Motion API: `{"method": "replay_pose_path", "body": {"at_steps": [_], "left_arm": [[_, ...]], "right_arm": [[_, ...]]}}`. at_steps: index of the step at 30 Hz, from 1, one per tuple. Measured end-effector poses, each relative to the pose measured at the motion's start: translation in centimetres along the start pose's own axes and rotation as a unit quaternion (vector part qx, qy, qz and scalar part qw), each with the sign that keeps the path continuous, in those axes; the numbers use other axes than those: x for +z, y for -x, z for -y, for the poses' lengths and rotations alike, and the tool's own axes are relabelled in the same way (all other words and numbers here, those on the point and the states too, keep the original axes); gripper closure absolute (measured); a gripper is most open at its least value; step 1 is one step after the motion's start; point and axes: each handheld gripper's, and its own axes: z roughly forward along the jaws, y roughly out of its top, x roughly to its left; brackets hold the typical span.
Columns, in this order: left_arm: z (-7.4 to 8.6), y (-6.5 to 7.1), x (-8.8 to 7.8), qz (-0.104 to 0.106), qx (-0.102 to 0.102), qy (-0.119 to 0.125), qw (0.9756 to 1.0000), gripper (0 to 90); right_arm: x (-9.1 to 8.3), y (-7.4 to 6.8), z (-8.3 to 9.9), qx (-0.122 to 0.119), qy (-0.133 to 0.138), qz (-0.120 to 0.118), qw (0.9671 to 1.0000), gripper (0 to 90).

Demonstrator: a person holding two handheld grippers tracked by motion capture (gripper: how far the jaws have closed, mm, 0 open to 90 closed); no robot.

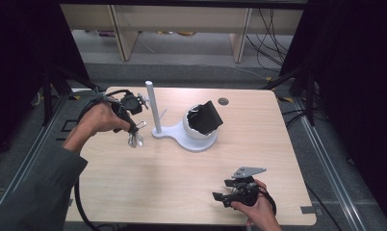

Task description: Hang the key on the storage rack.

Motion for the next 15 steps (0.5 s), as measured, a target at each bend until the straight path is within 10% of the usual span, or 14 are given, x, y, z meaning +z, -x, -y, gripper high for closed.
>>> {"method": "replay_pose_path", "body": {"at_steps": [15], "left_arm": [[-1.0, -3.5, -1.7, -0.024, -0.056, 0.017, 0.9980, 75.0]], "right_arm": [[-0.1, 0.0, 0.0, -0.004, 0.007, 0.001, 1.0000, 27.9]]}}
